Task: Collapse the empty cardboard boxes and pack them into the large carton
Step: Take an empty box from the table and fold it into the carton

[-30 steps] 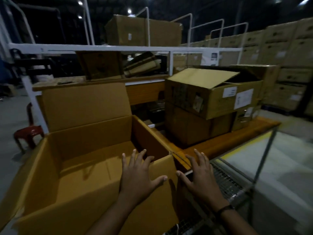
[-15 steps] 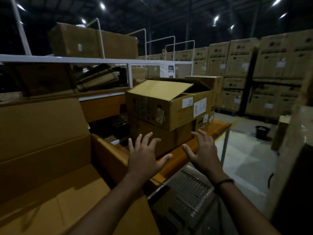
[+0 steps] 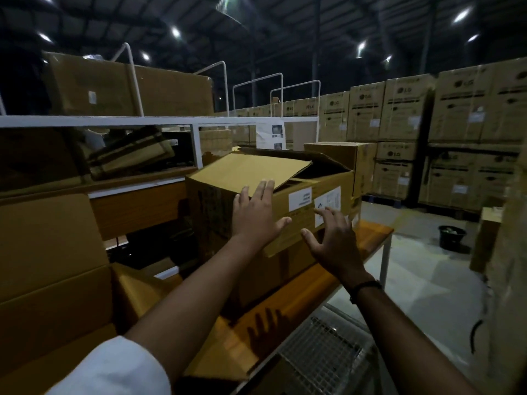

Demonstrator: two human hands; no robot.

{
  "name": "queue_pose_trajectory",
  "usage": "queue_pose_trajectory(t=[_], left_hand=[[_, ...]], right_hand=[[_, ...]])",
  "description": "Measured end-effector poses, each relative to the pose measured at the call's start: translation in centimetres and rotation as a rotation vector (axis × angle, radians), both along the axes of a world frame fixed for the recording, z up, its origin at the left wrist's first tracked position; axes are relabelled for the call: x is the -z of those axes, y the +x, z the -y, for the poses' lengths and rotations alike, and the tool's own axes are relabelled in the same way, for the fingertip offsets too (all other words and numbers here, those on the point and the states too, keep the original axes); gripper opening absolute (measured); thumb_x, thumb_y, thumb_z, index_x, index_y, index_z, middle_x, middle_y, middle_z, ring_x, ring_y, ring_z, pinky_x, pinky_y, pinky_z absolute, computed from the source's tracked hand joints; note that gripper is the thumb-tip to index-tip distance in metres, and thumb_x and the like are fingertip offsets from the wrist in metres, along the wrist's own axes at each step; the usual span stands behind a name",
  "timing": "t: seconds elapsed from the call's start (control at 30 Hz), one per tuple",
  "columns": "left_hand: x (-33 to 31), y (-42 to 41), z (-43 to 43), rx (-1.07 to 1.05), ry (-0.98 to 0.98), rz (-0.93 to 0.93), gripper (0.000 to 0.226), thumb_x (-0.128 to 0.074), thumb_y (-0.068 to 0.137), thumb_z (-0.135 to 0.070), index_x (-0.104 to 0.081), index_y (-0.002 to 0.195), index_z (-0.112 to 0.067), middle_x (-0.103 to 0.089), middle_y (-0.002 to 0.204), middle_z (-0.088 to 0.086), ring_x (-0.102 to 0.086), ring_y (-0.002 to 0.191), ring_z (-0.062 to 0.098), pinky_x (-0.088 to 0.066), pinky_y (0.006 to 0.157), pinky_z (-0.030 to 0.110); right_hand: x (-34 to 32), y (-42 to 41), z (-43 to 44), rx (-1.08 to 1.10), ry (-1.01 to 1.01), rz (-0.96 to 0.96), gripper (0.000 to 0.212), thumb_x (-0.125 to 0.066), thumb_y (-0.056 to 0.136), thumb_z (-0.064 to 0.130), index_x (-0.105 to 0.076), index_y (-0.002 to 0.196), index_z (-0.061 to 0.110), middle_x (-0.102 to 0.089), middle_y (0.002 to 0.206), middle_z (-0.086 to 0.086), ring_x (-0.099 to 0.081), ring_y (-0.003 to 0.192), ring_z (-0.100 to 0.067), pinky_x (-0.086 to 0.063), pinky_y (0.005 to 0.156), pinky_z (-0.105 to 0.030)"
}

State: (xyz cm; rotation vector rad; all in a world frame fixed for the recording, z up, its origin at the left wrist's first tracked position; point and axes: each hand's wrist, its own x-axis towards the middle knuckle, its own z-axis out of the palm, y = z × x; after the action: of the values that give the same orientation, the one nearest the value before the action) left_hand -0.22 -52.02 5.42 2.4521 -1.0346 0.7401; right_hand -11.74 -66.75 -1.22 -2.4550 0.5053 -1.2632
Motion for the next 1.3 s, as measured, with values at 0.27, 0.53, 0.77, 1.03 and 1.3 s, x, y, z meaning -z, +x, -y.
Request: queue_pose_trajectory(t=[0.27,0.53,0.77,1.03,1.3], left_hand=[[1.7,4.8,2.1,0.013,-0.030,0.099,0.087,-0.073,0.083,-0.061,-0.036,0.156,-0.031,-0.042,0.159,-0.004,-0.033,0.148,0.031,-0.028,0.119,0.055],[1.4,6.7,-3.2,0.005,-0.066,0.056,0.086,-0.081,0.078,-0.053,-0.041,0.151,-0.036,-0.047,0.155,-0.004,-0.037,0.145,0.026,-0.040,0.110,0.057],[2.3,8.9,-10.1,0.042,-0.131,-0.082,0.084,-0.080,0.081,-0.050,-0.035,0.152,-0.048,-0.036,0.160,-0.005,-0.030,0.146,0.034,-0.043,0.100,0.068],[3.5,8.3,-10.1,0.031,-0.371,-0.295,0.078,-0.082,0.085,-0.035,-0.038,0.145,-0.058,-0.015,0.169,0.010,-0.020,0.152,0.042,-0.041,0.106,0.070],[3.2,7.0,-8.4,-0.043,-0.489,-0.315,0.099,-0.097,0.061,-0.038,-0.041,0.141,-0.051,-0.040,0.157,0.010,-0.040,0.141,0.038,-0.047,0.097,0.054]], right_hand=[[0.2,1.9,6.6,-0.001,-0.012,0.003,0.055,-0.072,0.088,0.042,-0.055,0.135,0.017,-0.055,0.138,-0.014,-0.050,0.129,-0.033,-0.046,0.103,-0.050],[1.9,3.5,10.0,0.038,-0.008,0.040,0.073,-0.078,0.083,0.045,-0.046,0.142,0.017,-0.040,0.150,-0.021,-0.038,0.139,-0.041,-0.039,0.109,-0.062],[1.7,4.5,12.7,0.013,0.077,0.082,0.114,-0.063,0.070,0.083,-0.021,0.159,0.024,-0.018,0.163,-0.018,-0.025,0.147,-0.041,-0.037,0.106,-0.072],[-2.1,5.4,15.5,-0.177,0.212,-0.027,0.136,-0.090,0.059,0.058,-0.002,0.161,0.041,0.006,0.168,-0.008,-0.007,0.153,-0.039,-0.032,0.112,-0.065],[-2.6,5.3,14.9,-0.202,0.155,-0.114,0.134,-0.083,0.045,0.072,-0.015,0.154,0.035,-0.014,0.157,-0.017,-0.034,0.138,-0.052,-0.045,0.100,-0.067]])
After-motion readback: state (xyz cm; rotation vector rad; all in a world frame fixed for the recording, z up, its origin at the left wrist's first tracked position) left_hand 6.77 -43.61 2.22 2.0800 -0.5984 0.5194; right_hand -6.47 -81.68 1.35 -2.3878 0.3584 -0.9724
